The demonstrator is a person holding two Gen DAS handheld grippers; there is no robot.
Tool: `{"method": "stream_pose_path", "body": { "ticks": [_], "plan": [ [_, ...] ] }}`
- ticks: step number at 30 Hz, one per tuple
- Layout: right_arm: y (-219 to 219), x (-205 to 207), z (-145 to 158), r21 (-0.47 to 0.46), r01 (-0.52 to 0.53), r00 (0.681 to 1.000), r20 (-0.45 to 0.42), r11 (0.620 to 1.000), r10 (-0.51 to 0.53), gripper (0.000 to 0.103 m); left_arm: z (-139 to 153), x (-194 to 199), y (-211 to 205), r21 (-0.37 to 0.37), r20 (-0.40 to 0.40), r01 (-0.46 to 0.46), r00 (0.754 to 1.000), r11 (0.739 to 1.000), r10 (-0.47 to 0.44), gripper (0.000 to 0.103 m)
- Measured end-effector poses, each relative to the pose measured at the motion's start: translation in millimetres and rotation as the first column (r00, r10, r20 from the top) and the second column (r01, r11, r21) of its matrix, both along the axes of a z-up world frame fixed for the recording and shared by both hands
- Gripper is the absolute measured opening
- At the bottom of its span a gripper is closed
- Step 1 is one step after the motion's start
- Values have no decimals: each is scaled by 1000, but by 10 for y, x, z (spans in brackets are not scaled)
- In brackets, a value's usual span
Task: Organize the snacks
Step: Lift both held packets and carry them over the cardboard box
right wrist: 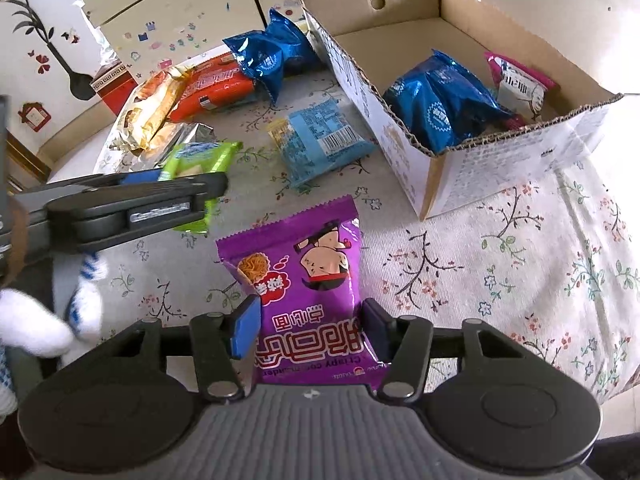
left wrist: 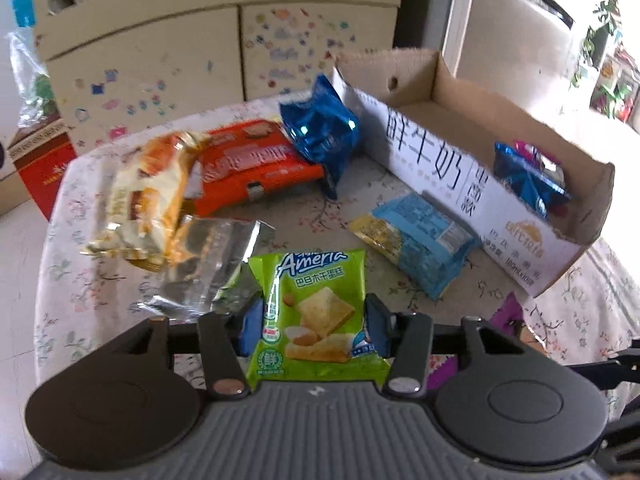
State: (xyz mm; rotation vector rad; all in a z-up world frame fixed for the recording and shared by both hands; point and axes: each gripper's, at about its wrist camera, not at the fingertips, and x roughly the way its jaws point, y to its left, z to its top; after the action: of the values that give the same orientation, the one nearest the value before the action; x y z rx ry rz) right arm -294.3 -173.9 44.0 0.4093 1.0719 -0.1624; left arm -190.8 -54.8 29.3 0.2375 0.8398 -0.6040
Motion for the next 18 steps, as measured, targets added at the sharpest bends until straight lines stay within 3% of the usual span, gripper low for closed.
{"method": "stream_pose_path", "body": {
  "ticks": [18],
  "plan": [
    [45, 108, 115, 4, -14, 997, 75, 1000, 13, 49, 216, -246, 483, -68, 33, -134, 990, 989, 136, 51]
  ]
}}
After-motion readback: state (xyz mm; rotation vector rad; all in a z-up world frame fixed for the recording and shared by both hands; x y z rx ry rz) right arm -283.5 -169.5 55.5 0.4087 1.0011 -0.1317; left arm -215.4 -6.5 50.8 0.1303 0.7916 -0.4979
